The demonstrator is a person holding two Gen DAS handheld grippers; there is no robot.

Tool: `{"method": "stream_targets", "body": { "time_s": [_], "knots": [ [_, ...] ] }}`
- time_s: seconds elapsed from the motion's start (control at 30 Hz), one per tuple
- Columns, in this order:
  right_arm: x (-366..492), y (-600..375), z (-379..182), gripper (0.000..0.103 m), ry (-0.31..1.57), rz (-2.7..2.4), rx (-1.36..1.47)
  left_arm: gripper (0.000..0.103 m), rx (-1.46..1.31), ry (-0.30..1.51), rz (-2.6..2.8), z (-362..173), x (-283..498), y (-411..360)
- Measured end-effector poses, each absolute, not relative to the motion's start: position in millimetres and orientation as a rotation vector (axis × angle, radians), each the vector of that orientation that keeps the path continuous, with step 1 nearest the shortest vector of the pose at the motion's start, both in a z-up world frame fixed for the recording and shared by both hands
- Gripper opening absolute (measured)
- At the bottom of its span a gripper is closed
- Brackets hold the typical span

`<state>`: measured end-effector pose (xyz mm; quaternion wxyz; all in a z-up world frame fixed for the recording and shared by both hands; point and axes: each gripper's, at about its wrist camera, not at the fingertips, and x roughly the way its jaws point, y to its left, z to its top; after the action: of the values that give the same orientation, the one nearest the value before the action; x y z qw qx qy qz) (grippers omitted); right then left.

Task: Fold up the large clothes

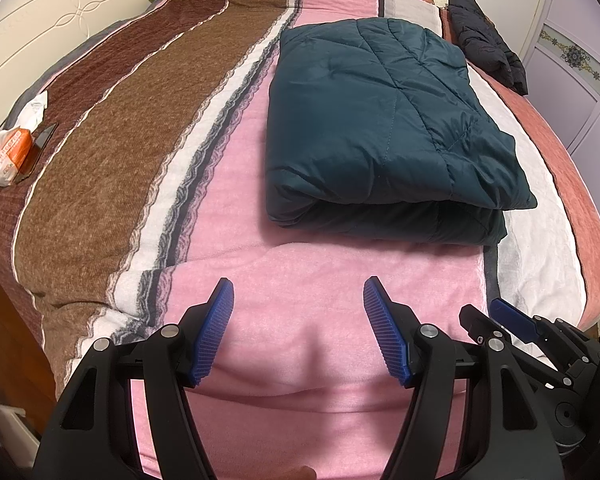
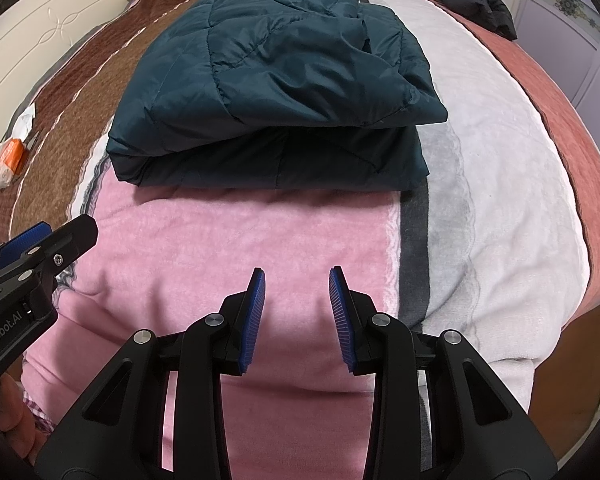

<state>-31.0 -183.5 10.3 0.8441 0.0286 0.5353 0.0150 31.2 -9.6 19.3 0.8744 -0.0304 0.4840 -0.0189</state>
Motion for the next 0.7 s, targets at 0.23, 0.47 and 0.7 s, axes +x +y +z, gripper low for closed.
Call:
{"method": "stream_targets", "body": {
  "time_s": [0.23, 0.47, 0.7],
  "knots": [
    [-30.9, -183.3, 10.1, 0.034, 1.131, 0.032, 0.06, 0.066, -0.062, 1.01, -0.039, 19.1, 31.0, -8.9],
    [-30.4, -183.2, 10.0, 0.034, 1.131, 0.031, 0.062, 0.066, -0.065, 1.009, -0.035, 19.5, 31.0, -7.3],
    [-33.0, -182.1, 9.7, 0.034, 1.135, 0.032, 0.064, 0.066, -0.062, 1.019, -0.033, 17.4, 30.4, -6.0]
  ]
}}
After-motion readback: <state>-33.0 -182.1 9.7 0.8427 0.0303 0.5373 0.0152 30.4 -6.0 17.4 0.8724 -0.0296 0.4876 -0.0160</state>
